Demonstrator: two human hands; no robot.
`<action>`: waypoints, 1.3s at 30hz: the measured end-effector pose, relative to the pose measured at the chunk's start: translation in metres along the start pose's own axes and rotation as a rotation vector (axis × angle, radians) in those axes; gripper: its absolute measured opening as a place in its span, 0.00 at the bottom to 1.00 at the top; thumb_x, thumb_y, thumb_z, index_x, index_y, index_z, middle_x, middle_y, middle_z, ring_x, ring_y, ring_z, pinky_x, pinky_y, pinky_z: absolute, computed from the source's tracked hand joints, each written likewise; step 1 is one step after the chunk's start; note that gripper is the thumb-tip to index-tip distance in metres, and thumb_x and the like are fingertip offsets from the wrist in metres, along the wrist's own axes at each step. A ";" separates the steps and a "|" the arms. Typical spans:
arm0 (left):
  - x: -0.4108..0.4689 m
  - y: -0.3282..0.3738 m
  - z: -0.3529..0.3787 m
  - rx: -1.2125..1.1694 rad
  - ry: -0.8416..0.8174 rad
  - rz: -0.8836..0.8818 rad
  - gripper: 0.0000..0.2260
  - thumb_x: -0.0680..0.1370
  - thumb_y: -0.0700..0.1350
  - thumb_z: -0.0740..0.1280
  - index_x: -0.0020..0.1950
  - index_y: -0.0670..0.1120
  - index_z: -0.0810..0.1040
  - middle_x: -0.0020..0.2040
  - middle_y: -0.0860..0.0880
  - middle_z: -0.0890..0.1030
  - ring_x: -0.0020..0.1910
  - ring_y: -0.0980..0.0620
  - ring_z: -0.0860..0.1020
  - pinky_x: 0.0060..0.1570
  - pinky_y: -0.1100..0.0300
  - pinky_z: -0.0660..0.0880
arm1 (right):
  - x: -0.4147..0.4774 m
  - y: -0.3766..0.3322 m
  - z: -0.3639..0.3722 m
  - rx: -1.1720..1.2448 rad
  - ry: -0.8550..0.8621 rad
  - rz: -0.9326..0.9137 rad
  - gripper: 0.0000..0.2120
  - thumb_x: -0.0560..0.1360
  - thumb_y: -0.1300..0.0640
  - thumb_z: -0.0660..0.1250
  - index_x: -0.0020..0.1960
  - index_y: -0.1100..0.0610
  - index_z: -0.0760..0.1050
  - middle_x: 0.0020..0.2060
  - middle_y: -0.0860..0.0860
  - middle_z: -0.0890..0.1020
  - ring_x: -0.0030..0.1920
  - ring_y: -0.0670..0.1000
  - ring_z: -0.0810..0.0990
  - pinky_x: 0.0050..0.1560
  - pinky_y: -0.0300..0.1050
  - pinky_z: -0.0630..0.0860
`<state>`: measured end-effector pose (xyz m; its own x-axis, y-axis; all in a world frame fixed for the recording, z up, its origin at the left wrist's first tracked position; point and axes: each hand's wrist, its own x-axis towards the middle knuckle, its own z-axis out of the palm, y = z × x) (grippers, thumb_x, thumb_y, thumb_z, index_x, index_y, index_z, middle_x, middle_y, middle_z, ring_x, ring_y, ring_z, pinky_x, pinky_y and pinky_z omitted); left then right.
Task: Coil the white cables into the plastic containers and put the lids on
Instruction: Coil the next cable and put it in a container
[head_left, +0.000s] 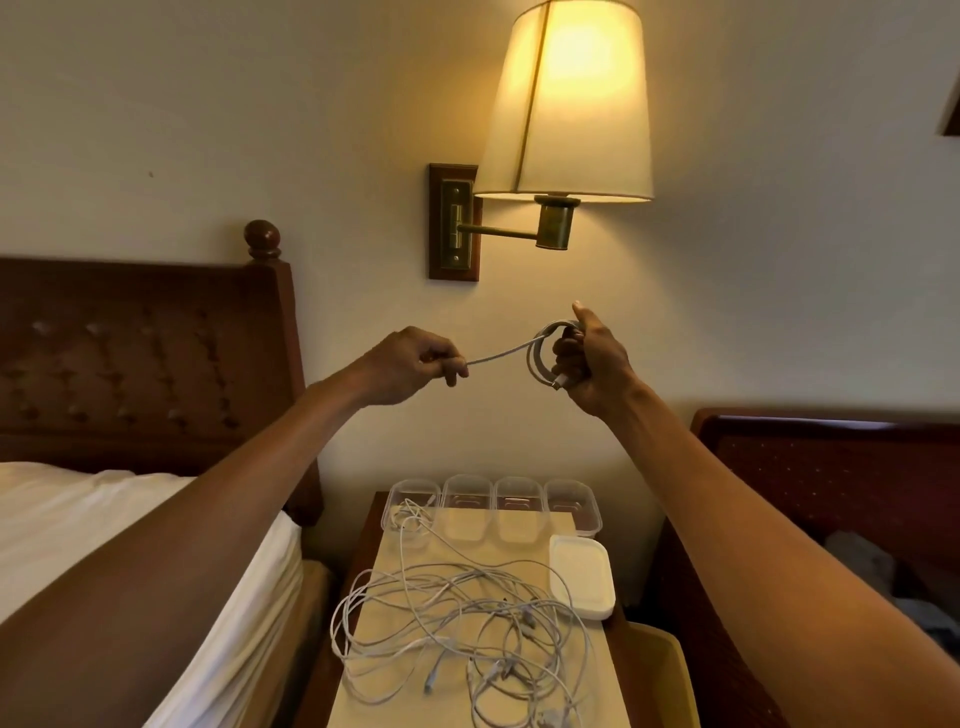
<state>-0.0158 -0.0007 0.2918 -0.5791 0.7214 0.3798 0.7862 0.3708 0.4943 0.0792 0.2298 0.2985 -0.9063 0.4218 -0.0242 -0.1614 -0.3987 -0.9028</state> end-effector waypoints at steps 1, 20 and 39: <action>0.000 -0.006 0.006 0.073 0.027 0.017 0.08 0.82 0.44 0.65 0.54 0.46 0.83 0.48 0.52 0.83 0.49 0.54 0.79 0.52 0.56 0.77 | -0.001 0.000 0.002 0.009 -0.034 0.020 0.18 0.81 0.45 0.60 0.39 0.57 0.66 0.27 0.50 0.67 0.24 0.45 0.61 0.21 0.37 0.63; 0.021 0.053 0.070 -1.108 0.349 -0.355 0.08 0.81 0.35 0.63 0.56 0.36 0.80 0.48 0.42 0.82 0.45 0.49 0.82 0.47 0.59 0.82 | -0.011 0.018 0.017 0.080 -0.096 -0.041 0.17 0.81 0.46 0.59 0.44 0.60 0.68 0.31 0.52 0.67 0.26 0.46 0.67 0.30 0.39 0.73; 0.013 0.054 0.059 -1.128 -0.002 -0.503 0.14 0.73 0.49 0.69 0.56 0.45 0.79 0.54 0.44 0.80 0.57 0.45 0.77 0.58 0.47 0.73 | 0.005 0.043 0.008 -0.215 -0.032 -0.324 0.24 0.81 0.43 0.57 0.44 0.63 0.75 0.38 0.58 0.77 0.42 0.55 0.77 0.45 0.49 0.77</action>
<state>0.0316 0.0625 0.2773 -0.7619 0.6458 -0.0486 -0.1502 -0.1032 0.9833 0.0645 0.2083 0.2630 -0.8339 0.4713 0.2871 -0.3587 -0.0674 -0.9310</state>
